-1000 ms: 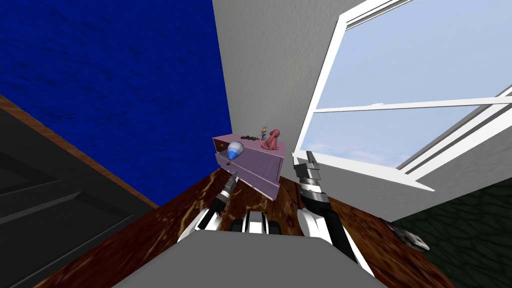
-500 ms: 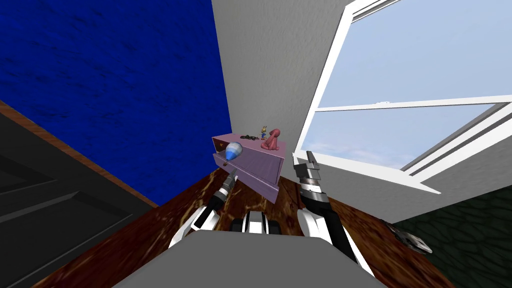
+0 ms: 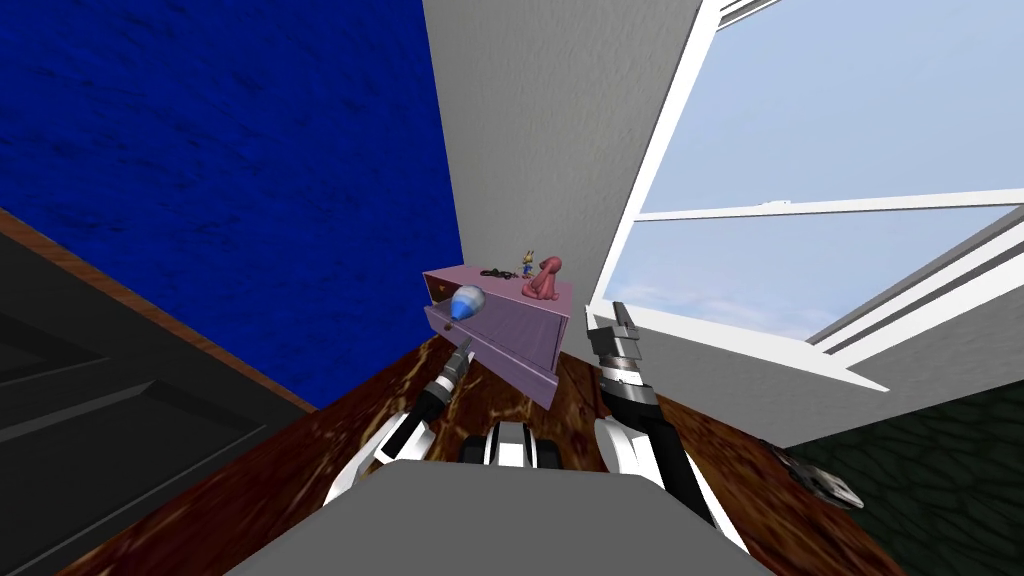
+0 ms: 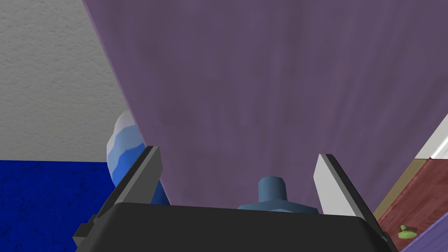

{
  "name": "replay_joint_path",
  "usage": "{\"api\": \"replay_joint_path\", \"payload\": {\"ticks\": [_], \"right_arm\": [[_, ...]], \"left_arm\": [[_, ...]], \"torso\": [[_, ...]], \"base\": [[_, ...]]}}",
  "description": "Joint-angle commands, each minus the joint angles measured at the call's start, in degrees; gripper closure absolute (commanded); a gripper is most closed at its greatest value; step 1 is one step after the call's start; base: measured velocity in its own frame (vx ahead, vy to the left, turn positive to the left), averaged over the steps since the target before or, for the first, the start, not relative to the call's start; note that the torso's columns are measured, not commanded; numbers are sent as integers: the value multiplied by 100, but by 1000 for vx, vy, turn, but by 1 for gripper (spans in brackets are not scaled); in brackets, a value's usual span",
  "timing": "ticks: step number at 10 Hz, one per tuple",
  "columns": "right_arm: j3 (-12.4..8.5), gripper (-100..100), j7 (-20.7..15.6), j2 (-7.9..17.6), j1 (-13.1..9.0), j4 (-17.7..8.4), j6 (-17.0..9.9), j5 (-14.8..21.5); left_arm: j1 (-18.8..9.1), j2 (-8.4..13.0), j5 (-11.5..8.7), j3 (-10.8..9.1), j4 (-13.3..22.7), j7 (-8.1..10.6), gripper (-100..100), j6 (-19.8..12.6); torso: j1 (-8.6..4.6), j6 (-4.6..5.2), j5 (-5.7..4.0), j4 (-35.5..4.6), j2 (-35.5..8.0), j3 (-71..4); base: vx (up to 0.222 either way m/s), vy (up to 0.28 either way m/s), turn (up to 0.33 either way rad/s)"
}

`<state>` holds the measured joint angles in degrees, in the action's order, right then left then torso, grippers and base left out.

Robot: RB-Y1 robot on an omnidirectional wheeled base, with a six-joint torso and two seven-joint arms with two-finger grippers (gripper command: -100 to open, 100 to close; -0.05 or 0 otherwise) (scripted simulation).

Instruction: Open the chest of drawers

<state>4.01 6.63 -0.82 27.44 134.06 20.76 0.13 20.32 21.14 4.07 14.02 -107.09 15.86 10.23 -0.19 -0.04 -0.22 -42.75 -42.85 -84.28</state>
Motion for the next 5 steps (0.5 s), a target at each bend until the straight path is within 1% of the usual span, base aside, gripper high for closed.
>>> {"api": "replay_joint_path", "payload": {"ticks": [1, 5], "right_arm": [[0, 0, 0, 0, 0, 0, 0, 0], [0, 0, 0, 0, 0, 0, 0, 0]], "left_arm": [[9, 1, 0, 4, 17, 1, 0, -9], [21, 3, 0, 9, 35, 1, 0, -26]], "torso": [[6, 1, 9, 18, 19, -10], [18, 4, 21, 45, 57, -31]], "base": [[0, 0, 0], [0, 0, 0]]}}
